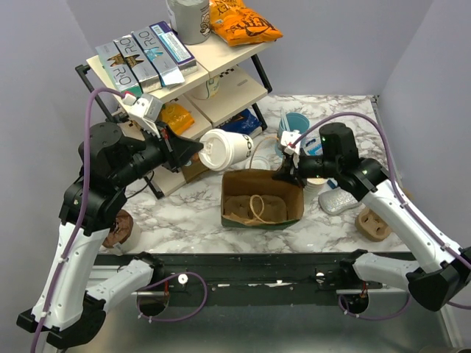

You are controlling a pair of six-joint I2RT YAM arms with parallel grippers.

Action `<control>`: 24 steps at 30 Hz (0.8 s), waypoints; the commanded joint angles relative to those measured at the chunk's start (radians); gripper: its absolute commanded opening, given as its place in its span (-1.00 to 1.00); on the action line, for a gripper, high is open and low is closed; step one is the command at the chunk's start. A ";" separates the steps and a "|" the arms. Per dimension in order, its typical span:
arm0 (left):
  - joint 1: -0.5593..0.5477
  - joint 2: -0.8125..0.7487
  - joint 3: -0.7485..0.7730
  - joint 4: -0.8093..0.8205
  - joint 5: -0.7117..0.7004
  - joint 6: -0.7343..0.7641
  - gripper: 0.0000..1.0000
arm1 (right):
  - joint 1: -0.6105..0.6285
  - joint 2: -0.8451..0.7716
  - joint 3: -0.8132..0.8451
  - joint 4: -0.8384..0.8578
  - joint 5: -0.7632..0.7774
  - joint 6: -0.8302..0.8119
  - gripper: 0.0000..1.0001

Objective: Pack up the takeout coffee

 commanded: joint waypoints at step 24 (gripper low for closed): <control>0.003 0.097 0.102 -0.148 0.025 0.042 -1.00 | -0.003 0.328 0.456 -0.144 0.127 -0.085 0.71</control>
